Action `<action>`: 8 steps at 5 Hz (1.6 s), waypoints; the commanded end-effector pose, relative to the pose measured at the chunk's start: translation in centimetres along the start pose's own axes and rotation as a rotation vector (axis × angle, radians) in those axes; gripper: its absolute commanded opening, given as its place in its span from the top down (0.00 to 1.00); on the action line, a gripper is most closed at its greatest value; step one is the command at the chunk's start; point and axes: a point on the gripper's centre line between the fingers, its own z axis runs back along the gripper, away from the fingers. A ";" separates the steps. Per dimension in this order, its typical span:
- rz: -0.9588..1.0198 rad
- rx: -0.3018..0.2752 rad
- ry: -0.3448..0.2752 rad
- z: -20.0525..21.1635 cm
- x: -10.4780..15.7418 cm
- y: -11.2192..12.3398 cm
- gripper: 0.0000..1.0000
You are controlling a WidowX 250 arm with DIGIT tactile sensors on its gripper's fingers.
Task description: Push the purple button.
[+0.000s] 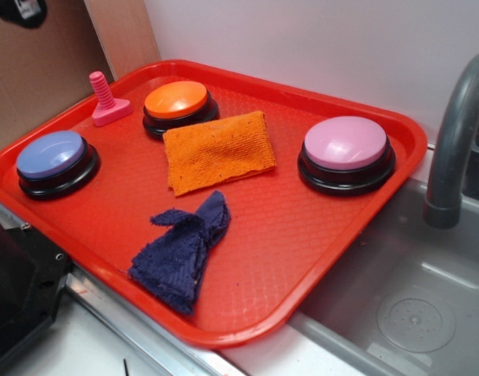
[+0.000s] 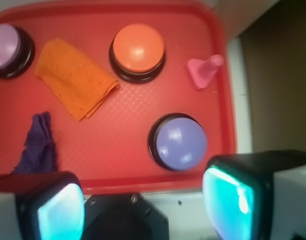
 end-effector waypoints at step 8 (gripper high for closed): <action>-0.198 -0.023 0.063 -11.2 0.7 2.2 0.00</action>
